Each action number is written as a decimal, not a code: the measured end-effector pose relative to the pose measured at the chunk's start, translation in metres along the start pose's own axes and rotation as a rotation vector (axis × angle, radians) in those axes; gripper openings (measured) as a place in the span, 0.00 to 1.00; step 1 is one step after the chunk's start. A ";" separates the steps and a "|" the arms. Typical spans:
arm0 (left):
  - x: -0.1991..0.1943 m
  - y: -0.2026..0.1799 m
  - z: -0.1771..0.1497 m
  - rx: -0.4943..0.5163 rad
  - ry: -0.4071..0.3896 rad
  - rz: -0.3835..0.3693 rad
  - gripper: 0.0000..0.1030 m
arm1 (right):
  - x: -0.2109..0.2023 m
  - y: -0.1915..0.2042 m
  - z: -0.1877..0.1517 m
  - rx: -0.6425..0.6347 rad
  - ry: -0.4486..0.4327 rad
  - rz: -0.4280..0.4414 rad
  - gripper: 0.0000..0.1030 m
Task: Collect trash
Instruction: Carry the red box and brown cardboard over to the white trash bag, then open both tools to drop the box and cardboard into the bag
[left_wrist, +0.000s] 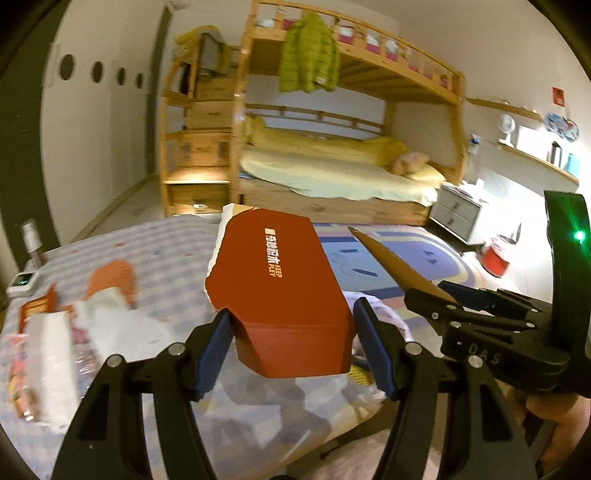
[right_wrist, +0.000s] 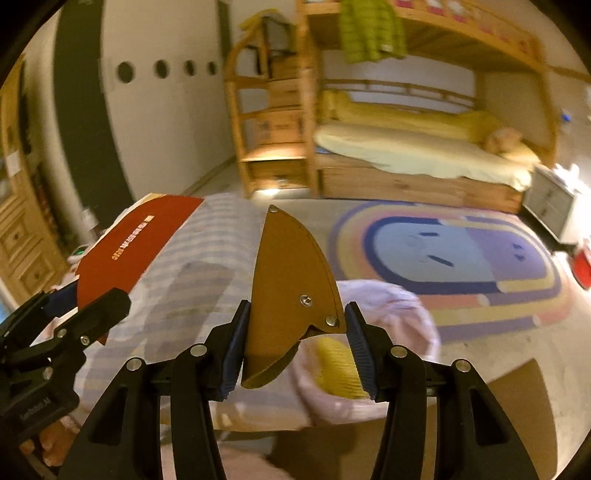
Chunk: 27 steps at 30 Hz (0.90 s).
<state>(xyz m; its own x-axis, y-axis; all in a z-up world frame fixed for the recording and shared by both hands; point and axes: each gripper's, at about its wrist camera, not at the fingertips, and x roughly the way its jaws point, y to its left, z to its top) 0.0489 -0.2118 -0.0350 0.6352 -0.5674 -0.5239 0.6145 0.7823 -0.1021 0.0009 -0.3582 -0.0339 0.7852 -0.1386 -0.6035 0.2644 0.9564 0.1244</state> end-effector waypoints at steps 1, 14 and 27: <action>0.005 -0.006 0.002 0.008 0.005 -0.009 0.62 | 0.001 -0.008 0.000 0.015 0.001 -0.011 0.50; 0.091 -0.058 0.030 0.059 0.074 -0.121 0.63 | 0.037 -0.088 0.002 0.137 0.025 -0.085 0.51; 0.095 -0.028 0.025 -0.030 0.113 -0.083 0.80 | 0.062 -0.102 -0.016 0.224 0.101 -0.056 0.56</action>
<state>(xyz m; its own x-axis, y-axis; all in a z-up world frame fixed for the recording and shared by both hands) 0.1038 -0.2937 -0.0606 0.5252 -0.5990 -0.6044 0.6472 0.7423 -0.1733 0.0135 -0.4606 -0.0967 0.7086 -0.1528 -0.6889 0.4326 0.8654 0.2530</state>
